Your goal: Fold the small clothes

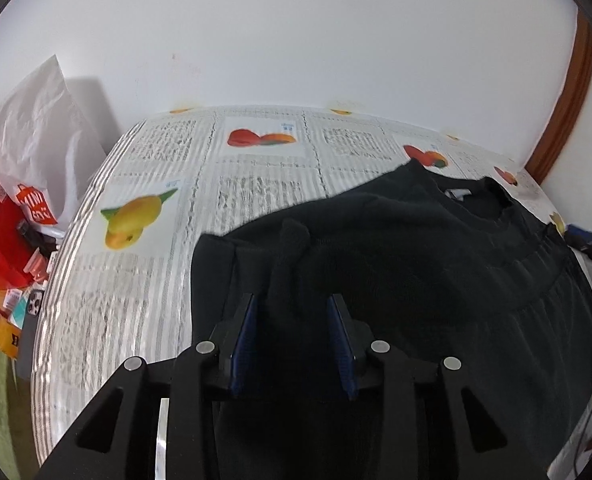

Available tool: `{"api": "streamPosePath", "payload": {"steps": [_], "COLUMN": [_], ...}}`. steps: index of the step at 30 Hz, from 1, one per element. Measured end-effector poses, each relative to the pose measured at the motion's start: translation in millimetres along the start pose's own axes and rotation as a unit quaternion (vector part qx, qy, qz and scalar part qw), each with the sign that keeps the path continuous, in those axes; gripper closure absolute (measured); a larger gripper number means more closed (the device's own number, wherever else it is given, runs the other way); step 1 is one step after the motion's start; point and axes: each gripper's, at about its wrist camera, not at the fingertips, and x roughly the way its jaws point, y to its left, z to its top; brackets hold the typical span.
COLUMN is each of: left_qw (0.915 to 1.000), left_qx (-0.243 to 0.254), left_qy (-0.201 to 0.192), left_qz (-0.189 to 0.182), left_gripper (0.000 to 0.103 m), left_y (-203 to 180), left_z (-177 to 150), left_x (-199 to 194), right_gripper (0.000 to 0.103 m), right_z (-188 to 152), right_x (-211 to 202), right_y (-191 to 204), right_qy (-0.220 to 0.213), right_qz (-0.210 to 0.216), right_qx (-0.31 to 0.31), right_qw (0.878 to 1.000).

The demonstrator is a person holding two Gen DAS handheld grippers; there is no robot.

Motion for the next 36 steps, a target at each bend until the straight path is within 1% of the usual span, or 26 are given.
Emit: {"api": "streamPosePath", "payload": {"steps": [3,4,5,6,7,9,11,12,14,16,19,20,22,26,29,30,32,33,34,36], "left_qw": [0.9999,0.9999,0.9999,0.9999,0.9998,0.9999,0.9998,0.9998,0.9996,0.9992,0.9992,0.9992,0.9990,0.9984,0.9988,0.9990,0.9994,0.9996,0.9997,0.9999], "left_qx": [0.004,0.006,0.005,0.005,0.005,0.004,-0.003,-0.005,-0.011,-0.023,-0.031,-0.033,-0.039,-0.049,-0.035,-0.031,-0.018,-0.013,-0.008,-0.001], "left_qy": [0.008,0.010,0.012,0.013,0.013,0.009,0.007,0.006,0.000,-0.008,-0.009,-0.010,-0.009,-0.009,-0.012,-0.013,-0.016,-0.016,-0.012,0.001], "left_qz": [-0.010,-0.009,-0.008,-0.009,-0.011,-0.014,-0.019,-0.020,-0.024,-0.030,-0.024,-0.019,-0.018,-0.028,-0.031,-0.031,-0.025,-0.021,-0.018,-0.016], "left_gripper": [0.069,0.069,0.069,0.069,0.069,0.066,0.066,0.066,0.066,0.066,0.066,0.066,0.066,0.066,0.066,0.066,0.066,0.066,0.066,0.066], "left_y": [1.6,1.3,2.1,3.1,3.6,5.3,7.3,7.7,10.5,15.3,21.1,23.0,27.1,29.8,22.1,19.4,12.6,9.6,7.0,3.8], "left_z": [-13.2,-15.5,-19.1,-21.6,-24.0,-27.0,-28.3,-28.6,-27.7,-26.4,-24.2,-24.0,-23.8,-20.9,-12.5,-10.0,-2.6,1.1,3.9,8.3], "left_x": [-1.3,-0.4,0.8,1.6,2.0,1.1,0.8,0.1,-3.3,-6.7,-6.0,-5.5,-4.1,-4.2,-3.6,-3.1,-0.5,2.0,5.6,14.2], "right_gripper": [0.048,0.049,0.050,0.062,0.083,0.096,0.100,0.100,0.100,0.100,0.101,0.101,0.101,0.101,0.100,0.100,0.092,0.084,0.073,0.064], "right_z": [-8.7,-11.3,-13.7,-13.6,-13.8,-15.5,-19.7,-19.9,-14.8,-4.5,8.5,11.6,13.5,4.3,3.7,4.4,4.6,4.6,3.2,0.4], "right_x": [28.7,39.2,40.4,39.9,39.7,35.6,29.7,25.5,11.5,-5.4,-4.8,1.7,22.9,52.5,46.8,37.5,21.8,14.3,7.1,1.8], "right_y": [13.1,16.1,19.7,22.8,28.2,33.6,39.3,39.0,35.5,26.9,23.1,21.8,18.9,20.4,17.5,12.0,-0.8,-9.7,-24.0,-47.5], "right_qy": [0.044,0.064,0.055,0.053,0.058,0.052,0.045,0.039,0.005,-0.033,-0.051,-0.045,-0.016,0.024,0.024,0.016,-0.004,-0.013,-0.016,-0.011], "right_qz": [0.007,0.000,-0.017,-0.023,-0.025,-0.049,-0.052,-0.055,-0.059,-0.046,-0.054,-0.058,-0.062,-0.079,-0.079,-0.075,-0.075,-0.082,-0.094,-0.107], "right_qx": [-0.009,-0.012,-0.021,-0.028,-0.039,-0.059,-0.077,-0.077,-0.065,-0.031,-0.025,-0.026,-0.020,-0.027,-0.025,-0.018,-0.006,0.001,0.012,0.037], "right_qw": [0.999,0.998,0.998,0.998,0.997,0.996,0.995,0.995,0.996,0.998,0.997,0.997,0.998,0.996,0.996,0.997,0.997,0.997,0.995,0.994]}}
